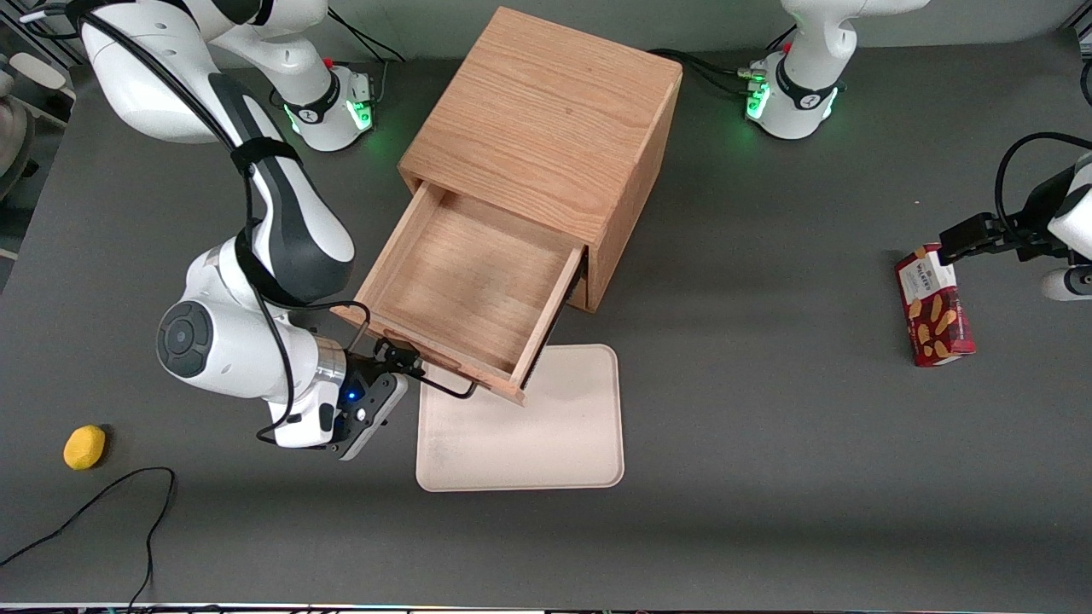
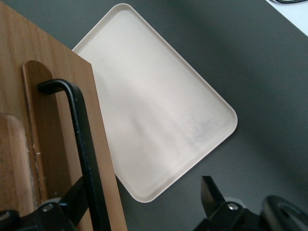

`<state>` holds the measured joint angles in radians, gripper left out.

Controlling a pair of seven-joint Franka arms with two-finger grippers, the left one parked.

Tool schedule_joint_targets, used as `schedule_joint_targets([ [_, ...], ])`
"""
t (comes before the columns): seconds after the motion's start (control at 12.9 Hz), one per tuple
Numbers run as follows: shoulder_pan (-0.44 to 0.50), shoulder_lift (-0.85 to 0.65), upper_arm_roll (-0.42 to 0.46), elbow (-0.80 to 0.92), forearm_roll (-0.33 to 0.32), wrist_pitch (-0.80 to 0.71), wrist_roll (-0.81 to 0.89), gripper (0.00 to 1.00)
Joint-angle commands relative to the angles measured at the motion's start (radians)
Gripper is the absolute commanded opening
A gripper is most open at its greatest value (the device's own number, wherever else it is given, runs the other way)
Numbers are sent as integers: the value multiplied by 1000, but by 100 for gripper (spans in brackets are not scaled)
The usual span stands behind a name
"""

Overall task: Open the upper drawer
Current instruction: 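Keep pulling the drawer further out over the white tray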

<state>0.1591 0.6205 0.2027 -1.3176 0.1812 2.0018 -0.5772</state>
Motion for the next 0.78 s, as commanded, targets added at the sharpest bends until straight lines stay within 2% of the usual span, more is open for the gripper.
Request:
schedule_joint_targets([
  [0.0,-15,24,4,38,3,9,-21,100],
  [0.7,-32,25,4,38,1,29,-21,100],
])
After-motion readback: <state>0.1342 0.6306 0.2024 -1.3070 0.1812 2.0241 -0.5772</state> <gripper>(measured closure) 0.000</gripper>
